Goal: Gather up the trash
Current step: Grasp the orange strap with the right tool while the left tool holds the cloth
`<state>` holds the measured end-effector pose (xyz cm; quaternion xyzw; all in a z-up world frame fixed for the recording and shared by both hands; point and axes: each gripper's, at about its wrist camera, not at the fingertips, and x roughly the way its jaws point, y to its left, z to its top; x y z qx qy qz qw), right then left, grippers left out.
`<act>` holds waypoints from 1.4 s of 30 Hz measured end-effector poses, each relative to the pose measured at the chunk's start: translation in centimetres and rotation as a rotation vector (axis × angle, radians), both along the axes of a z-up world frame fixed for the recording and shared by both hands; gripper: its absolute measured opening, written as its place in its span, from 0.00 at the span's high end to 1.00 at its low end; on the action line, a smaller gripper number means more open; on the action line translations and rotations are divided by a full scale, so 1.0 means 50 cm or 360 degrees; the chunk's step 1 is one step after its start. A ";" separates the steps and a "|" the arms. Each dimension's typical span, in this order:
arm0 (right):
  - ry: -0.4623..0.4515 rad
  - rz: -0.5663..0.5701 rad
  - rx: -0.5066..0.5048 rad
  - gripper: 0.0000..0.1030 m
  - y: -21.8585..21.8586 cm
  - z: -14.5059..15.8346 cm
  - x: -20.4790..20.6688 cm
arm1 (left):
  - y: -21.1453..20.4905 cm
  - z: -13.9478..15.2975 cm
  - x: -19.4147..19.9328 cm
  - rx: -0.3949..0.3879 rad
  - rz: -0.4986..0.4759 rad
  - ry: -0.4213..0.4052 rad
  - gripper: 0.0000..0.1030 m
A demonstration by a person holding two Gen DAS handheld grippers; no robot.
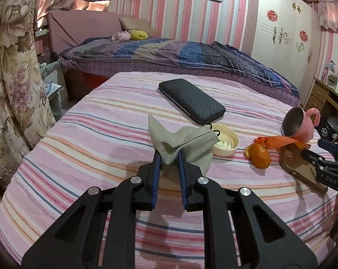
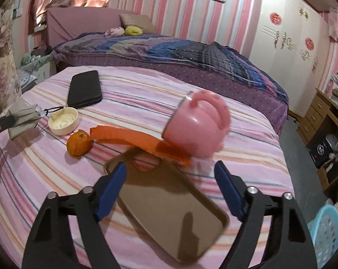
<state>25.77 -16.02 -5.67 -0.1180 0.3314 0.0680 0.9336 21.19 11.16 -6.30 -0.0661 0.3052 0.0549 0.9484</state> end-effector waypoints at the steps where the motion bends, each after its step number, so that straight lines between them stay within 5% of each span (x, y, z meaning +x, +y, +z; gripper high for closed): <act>1: 0.0004 0.0006 0.0002 0.35 0.005 0.000 0.005 | 0.002 -0.002 0.003 -0.0007 0.0001 0.0011 0.86; 5: 0.0049 0.0039 0.0011 0.46 0.013 -0.006 0.023 | -0.002 -0.003 0.003 0.0004 0.0005 0.0014 0.86; 13: 0.0019 0.0081 0.0067 0.87 -0.005 -0.008 0.011 | -0.007 0.002 -0.004 0.0038 0.0046 0.0000 0.86; 16: -0.0046 0.0067 0.0045 0.92 -0.030 -0.001 -0.010 | -0.012 0.006 -0.012 0.0028 0.0051 0.0001 0.86; 22: -0.0014 0.0071 0.0151 0.92 -0.076 0.011 -0.025 | -0.048 0.018 -0.032 0.0115 0.0013 -0.0026 0.86; 27: -0.0017 0.0098 0.0087 0.90 -0.076 0.020 -0.028 | -0.046 0.014 -0.020 0.0089 0.0024 -0.0018 0.86; 31: -0.0042 0.0117 0.0093 0.58 -0.061 0.022 -0.023 | -0.047 0.018 -0.014 0.0094 0.0011 -0.0031 0.86; 42: 0.0065 0.0269 -0.0075 0.59 0.030 -0.016 0.031 | -0.041 0.026 0.003 0.0094 -0.0023 -0.0048 0.86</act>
